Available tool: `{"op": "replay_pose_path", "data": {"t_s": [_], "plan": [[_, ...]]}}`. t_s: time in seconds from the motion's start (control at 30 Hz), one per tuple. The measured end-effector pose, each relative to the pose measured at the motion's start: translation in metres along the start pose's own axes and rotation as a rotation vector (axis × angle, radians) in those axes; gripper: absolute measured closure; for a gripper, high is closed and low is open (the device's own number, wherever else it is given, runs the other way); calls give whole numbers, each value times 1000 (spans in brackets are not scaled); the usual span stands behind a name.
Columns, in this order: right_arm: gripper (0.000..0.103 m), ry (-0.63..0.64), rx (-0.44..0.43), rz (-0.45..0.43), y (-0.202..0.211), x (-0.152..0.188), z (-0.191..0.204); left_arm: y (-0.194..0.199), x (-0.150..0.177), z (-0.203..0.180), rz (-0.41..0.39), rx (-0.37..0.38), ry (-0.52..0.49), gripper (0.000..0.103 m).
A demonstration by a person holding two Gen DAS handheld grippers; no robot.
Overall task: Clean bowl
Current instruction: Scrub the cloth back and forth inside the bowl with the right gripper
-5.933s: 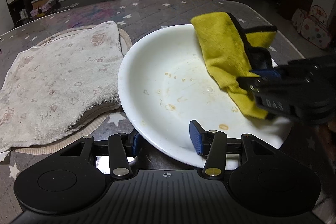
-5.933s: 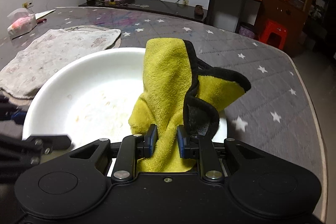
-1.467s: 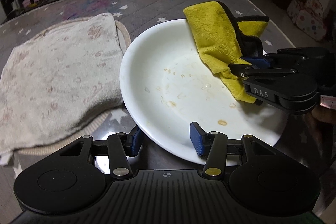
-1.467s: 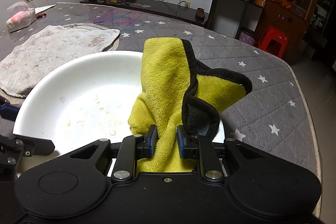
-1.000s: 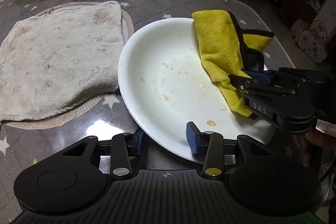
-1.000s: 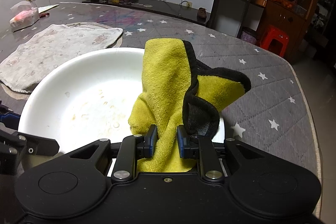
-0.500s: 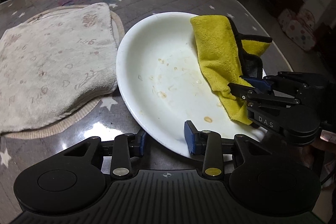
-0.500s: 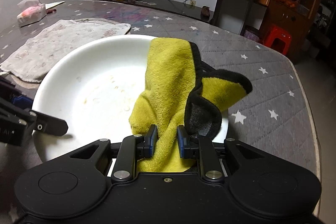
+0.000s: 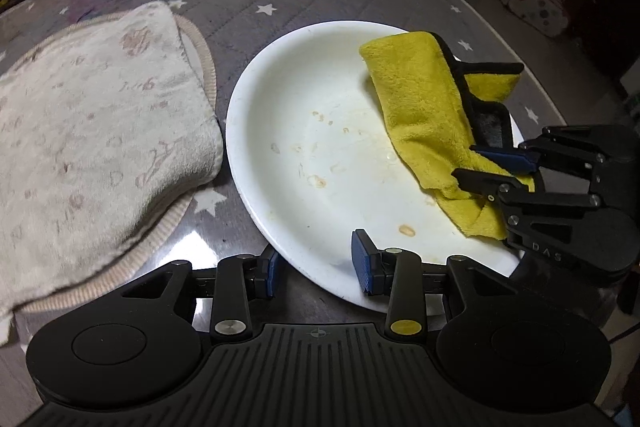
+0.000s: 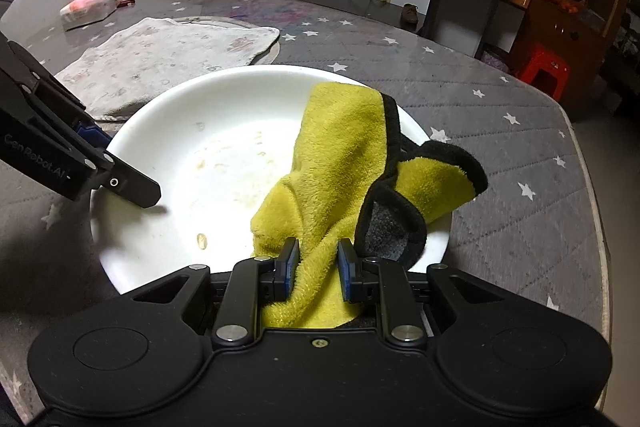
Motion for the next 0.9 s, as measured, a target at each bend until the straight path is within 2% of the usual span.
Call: {"op": "replay_pose_path", "data": {"t_s": [0.9], "plan": [[82,-15,70,-47,-33,-30,-21,6,6,-8,-11,-13,-26,62]]}}
Point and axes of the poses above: each gripper's, at about its wrist camera, not at the fingertips, and y roughly against the way its jaws point, z to its left, x to its underside, the point moved 8 cm from there along -y, roughly the way its jaws point
